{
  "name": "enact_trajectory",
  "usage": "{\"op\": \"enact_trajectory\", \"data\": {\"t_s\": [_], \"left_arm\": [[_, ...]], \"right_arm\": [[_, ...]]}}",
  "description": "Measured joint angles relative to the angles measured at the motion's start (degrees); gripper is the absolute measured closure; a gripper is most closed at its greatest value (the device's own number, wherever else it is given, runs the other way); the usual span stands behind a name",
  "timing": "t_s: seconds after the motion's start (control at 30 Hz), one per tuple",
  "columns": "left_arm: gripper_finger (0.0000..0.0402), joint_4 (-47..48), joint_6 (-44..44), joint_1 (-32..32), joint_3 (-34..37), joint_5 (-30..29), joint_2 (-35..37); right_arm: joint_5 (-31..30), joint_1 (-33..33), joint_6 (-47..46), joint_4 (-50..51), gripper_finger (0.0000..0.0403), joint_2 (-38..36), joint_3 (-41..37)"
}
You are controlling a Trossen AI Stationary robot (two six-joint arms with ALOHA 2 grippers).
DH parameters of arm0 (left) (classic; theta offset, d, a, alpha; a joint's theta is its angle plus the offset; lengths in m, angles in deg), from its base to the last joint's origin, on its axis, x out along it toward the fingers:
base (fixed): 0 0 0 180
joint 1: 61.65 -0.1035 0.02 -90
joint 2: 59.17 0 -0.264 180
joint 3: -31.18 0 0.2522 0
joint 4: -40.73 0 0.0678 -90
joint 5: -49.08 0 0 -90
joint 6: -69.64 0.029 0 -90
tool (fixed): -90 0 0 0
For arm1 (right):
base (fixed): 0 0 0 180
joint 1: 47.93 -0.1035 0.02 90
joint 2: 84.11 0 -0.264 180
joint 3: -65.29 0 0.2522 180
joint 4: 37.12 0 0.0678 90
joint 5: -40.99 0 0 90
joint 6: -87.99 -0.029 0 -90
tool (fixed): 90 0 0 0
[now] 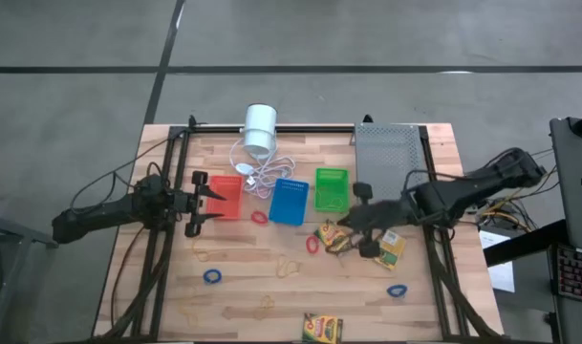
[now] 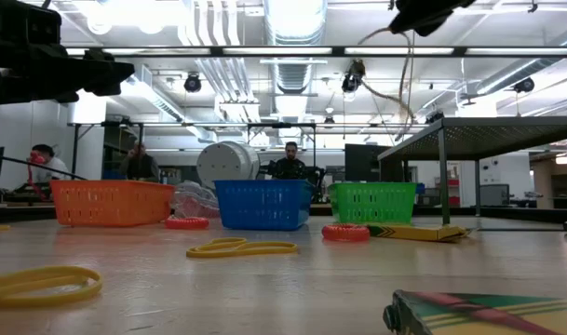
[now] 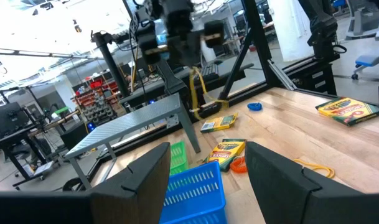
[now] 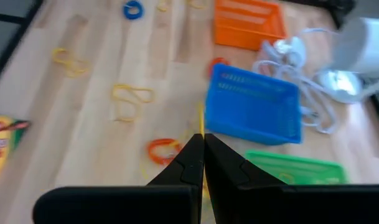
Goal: Pick & Place Office Desk Supplies
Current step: Put the yellow rubber band into the green bin
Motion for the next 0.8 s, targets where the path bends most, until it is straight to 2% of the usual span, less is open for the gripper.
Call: {"op": "enact_trajectory", "data": {"t_s": [0.27,0.37,0.8], "left_arm": [[0.0192,0.0,0.0,0.0,0.0,0.0,0.0],[0.0192,0.0,0.0,0.0,0.0,0.0,0.0],[0.0192,0.0,0.0,0.0,0.0,0.0,0.0]], "right_arm": [[0.5,8.4,1.6,8.6,0.0395,0.2,6.7],[2.7,11.7,3.9,9.4,0.0395,0.2,7.2],[14.3,27.3,12.3,6.9,0.0395,0.2,-0.2]]}}
